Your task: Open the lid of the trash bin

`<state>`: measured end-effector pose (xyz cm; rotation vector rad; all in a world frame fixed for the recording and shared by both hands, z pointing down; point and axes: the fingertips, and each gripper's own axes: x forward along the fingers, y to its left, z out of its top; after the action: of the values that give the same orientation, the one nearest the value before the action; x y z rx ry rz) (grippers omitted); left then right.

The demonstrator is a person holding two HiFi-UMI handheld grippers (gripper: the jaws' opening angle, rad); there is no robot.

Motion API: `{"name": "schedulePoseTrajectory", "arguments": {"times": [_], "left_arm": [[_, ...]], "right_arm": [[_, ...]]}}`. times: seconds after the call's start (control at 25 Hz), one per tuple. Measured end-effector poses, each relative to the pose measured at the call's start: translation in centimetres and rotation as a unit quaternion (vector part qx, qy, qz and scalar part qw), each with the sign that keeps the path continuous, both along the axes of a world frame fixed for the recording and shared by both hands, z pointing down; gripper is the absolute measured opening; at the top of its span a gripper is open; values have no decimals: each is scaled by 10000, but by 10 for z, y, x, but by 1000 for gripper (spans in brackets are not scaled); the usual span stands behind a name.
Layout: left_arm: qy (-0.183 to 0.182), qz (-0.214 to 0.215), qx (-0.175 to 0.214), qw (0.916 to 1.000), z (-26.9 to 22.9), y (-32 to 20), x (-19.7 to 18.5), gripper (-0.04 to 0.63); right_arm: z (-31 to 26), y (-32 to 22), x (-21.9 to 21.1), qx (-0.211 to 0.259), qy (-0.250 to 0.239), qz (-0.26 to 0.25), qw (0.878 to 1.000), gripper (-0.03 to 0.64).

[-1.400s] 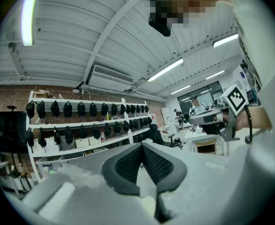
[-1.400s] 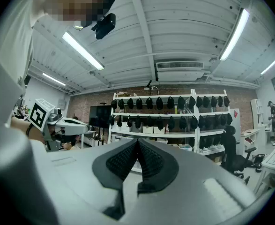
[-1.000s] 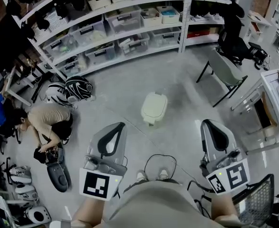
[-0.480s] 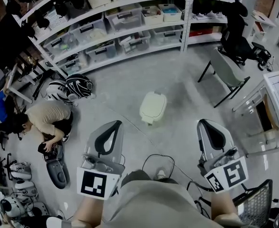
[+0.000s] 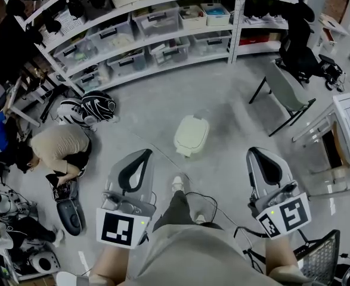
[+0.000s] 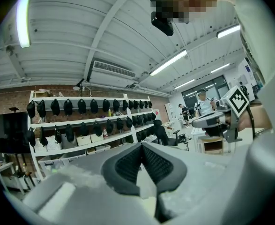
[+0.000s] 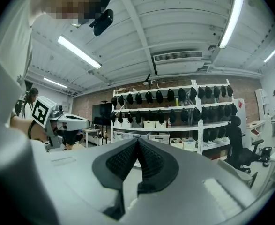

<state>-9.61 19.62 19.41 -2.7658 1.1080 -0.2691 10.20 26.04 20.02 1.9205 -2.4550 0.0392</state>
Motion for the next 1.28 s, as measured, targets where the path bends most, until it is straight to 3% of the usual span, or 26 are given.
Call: {"name": "schedulePoseTrajectory", "arguments": {"times": [0.32,0.92,1.28], "left_arm": [[42,129,-53,9999,11,-55,-1,2],[83,415,-280,9987,24,-245,-23,2],[164,530,-358,9978,29,-312,-31,2]], "right_arm": [[11,-57,-5,-125,72,45,9999,3],[14,-234,-26,-381,204,382,9983,3],[10,-297,-29,-389,327,550,9972,3]]}}
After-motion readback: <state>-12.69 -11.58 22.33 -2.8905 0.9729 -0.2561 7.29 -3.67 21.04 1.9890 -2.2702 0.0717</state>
